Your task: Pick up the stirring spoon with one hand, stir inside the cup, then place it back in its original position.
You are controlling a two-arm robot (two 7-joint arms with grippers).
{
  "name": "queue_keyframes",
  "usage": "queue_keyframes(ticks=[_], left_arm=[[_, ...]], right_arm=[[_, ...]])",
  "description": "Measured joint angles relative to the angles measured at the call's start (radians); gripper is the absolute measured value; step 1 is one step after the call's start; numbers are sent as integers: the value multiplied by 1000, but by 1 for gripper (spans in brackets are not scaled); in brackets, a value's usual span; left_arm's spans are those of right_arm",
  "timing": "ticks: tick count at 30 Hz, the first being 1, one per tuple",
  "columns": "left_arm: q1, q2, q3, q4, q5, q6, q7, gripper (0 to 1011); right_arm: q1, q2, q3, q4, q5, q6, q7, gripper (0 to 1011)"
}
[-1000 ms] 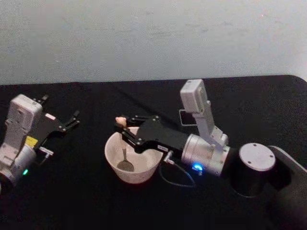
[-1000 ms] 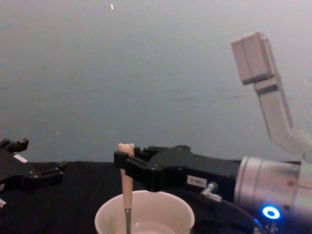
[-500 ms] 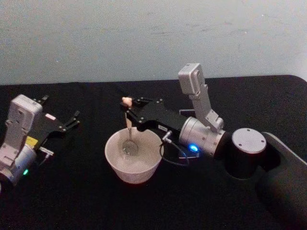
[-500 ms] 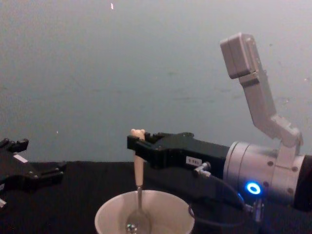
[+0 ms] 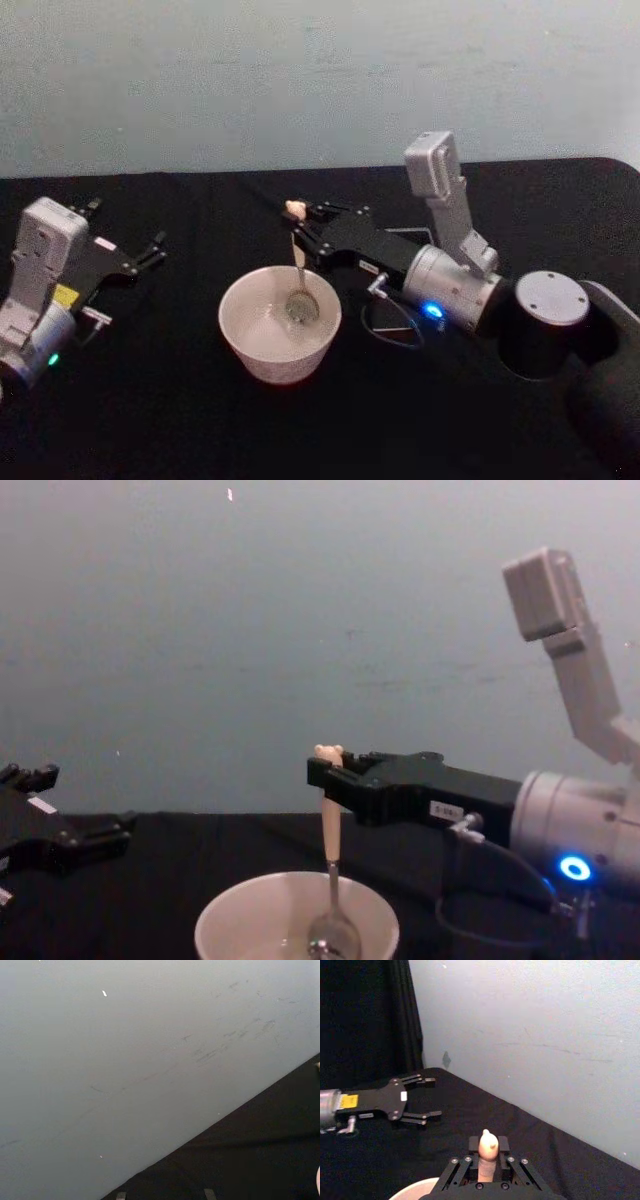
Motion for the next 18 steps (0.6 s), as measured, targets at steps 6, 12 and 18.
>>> queue_keyframes(ticks=[6,12,18], left_arm=[[0,0,0,0,0,0,0,1001],[0,0,0,0,0,0,0,1001],[0,0,0,0,0,0,0,1001]], right_arm=[[-44,35,6,-72,20,24,15,224],[-92,73,-7,-150,44,52,39,224],[-103,82,-38,-173,51,58,58,224]])
